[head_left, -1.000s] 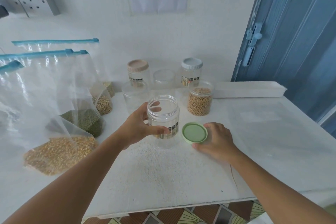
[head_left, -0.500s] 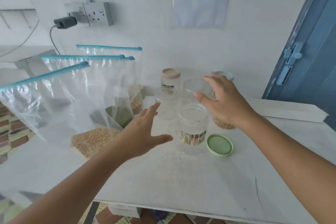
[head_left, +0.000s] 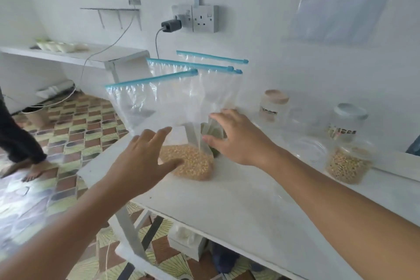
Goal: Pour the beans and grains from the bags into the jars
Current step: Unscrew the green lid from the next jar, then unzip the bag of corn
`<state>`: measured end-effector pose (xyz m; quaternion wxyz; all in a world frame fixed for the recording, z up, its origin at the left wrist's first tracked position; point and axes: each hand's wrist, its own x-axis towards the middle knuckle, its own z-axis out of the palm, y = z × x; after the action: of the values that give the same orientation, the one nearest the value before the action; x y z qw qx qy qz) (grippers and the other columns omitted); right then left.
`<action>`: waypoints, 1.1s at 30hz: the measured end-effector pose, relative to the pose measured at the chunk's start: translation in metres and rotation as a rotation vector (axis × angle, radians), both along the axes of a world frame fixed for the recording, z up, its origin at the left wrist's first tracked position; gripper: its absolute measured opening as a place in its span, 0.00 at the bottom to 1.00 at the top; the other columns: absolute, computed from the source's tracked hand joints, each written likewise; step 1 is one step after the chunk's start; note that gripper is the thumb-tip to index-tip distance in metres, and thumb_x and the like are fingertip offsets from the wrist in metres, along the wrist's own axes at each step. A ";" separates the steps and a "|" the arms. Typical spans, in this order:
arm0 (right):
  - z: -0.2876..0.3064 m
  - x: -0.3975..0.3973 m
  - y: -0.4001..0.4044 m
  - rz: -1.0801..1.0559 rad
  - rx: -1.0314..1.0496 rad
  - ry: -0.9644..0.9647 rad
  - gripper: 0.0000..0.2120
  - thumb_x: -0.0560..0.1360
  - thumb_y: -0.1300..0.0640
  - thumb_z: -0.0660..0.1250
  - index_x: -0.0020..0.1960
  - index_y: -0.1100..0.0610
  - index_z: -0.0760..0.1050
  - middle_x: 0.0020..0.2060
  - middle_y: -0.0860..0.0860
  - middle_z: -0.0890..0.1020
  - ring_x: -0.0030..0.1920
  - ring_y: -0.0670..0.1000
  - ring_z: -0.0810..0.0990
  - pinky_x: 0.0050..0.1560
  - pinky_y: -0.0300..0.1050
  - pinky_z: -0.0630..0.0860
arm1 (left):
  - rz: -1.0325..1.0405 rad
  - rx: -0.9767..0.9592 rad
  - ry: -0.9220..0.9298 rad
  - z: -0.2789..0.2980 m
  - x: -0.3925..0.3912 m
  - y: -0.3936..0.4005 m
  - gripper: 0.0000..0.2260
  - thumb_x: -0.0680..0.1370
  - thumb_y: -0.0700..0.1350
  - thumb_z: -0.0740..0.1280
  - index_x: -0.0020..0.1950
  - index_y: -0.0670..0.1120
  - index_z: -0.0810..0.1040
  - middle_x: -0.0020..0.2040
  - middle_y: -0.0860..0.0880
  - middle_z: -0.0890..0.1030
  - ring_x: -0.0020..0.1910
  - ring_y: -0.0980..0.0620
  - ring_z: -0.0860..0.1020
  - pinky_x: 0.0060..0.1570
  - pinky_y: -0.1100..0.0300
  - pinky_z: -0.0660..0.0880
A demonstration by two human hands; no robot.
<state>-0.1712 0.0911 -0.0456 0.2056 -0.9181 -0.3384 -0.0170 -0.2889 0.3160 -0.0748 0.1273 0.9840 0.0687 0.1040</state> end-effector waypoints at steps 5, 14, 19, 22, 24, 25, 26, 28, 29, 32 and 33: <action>0.002 0.006 0.041 0.043 0.210 0.140 0.18 0.80 0.39 0.66 0.69 0.38 0.74 0.72 0.48 0.68 0.64 0.46 0.73 0.69 0.46 0.69 | 0.248 -0.290 -0.013 0.001 0.011 0.053 0.26 0.73 0.72 0.65 0.70 0.67 0.75 0.73 0.44 0.64 0.76 0.40 0.60 0.74 0.37 0.64; 0.002 0.029 0.069 -0.056 0.784 0.367 0.08 0.79 0.59 0.73 0.55 0.50 0.87 0.51 0.43 0.85 0.50 0.41 0.82 0.51 0.31 0.75 | 0.053 -1.289 -0.329 0.018 0.062 0.103 0.16 0.74 0.49 0.75 0.61 0.49 0.85 0.52 0.57 0.86 0.54 0.59 0.80 0.56 0.60 0.70; 0.002 0.036 0.043 -0.160 0.849 0.260 0.09 0.77 0.62 0.74 0.51 0.50 0.88 0.40 0.42 0.86 0.38 0.39 0.83 0.43 0.28 0.74 | 0.005 -1.374 -0.411 0.014 0.089 0.101 0.07 0.77 0.36 0.73 0.53 0.44 0.87 0.46 0.48 0.86 0.50 0.49 0.84 0.61 0.54 0.79; 0.005 0.037 0.022 -0.189 0.827 0.206 0.09 0.76 0.62 0.74 0.51 0.50 0.88 0.39 0.43 0.86 0.37 0.39 0.82 0.45 0.29 0.74 | -0.059 -1.410 -0.413 0.023 0.108 0.083 0.09 0.79 0.33 0.72 0.50 0.46 0.88 0.43 0.49 0.85 0.48 0.51 0.83 0.63 0.55 0.79; 0.006 0.039 0.007 -0.217 0.816 0.172 0.10 0.76 0.62 0.75 0.49 0.47 0.87 0.39 0.43 0.87 0.38 0.41 0.84 0.46 0.31 0.75 | -0.101 -1.435 -0.415 0.028 0.120 0.070 0.11 0.79 0.32 0.71 0.47 0.47 0.89 0.42 0.50 0.85 0.44 0.54 0.82 0.59 0.59 0.79; 0.007 0.041 -0.002 -0.238 0.811 0.144 0.10 0.76 0.61 0.75 0.48 0.45 0.87 0.40 0.44 0.87 0.41 0.44 0.85 0.48 0.33 0.76 | -0.128 -1.450 -0.403 0.031 0.126 0.062 0.11 0.78 0.33 0.72 0.47 0.47 0.89 0.43 0.50 0.85 0.45 0.55 0.82 0.59 0.60 0.79; 0.008 0.043 -0.012 -0.259 0.809 0.120 0.11 0.76 0.61 0.75 0.47 0.44 0.87 0.41 0.44 0.87 0.42 0.46 0.86 0.48 0.35 0.77 | -0.154 -1.463 -0.381 0.032 0.131 0.055 0.10 0.78 0.33 0.72 0.47 0.47 0.89 0.44 0.50 0.85 0.45 0.55 0.82 0.59 0.59 0.79; 0.013 0.044 -0.033 -0.286 0.811 0.078 0.11 0.76 0.61 0.76 0.46 0.44 0.87 0.43 0.48 0.87 0.41 0.45 0.84 0.48 0.34 0.77 | -0.192 -1.486 -0.333 0.034 0.141 0.038 0.09 0.78 0.33 0.72 0.48 0.46 0.89 0.44 0.49 0.85 0.46 0.55 0.82 0.61 0.58 0.80; 0.016 0.044 -0.044 -0.301 0.815 0.061 0.11 0.76 0.61 0.76 0.46 0.44 0.87 0.43 0.49 0.87 0.40 0.44 0.83 0.46 0.32 0.75 | -0.206 -1.492 -0.313 0.035 0.145 0.028 0.08 0.78 0.33 0.72 0.49 0.44 0.88 0.44 0.49 0.85 0.46 0.54 0.82 0.62 0.57 0.80; 0.021 0.042 -0.074 -0.351 0.835 0.029 0.09 0.77 0.61 0.74 0.47 0.46 0.86 0.41 0.47 0.86 0.41 0.44 0.82 0.45 0.30 0.74 | -0.255 -1.497 -0.259 0.035 0.157 -0.001 0.07 0.78 0.33 0.73 0.49 0.43 0.88 0.47 0.47 0.86 0.46 0.54 0.83 0.61 0.56 0.80; 0.021 0.042 -0.082 -0.362 0.842 0.016 0.09 0.77 0.61 0.74 0.47 0.46 0.85 0.41 0.46 0.86 0.42 0.43 0.82 0.47 0.31 0.74 | -0.272 -1.497 -0.242 0.034 0.161 -0.009 0.07 0.78 0.34 0.73 0.49 0.44 0.88 0.49 0.46 0.86 0.45 0.55 0.83 0.61 0.56 0.80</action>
<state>-0.1292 0.0092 -0.0251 0.5570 -0.7991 -0.1345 -0.1816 -0.1282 0.3069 -0.0404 0.7776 0.6170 -0.0153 0.1202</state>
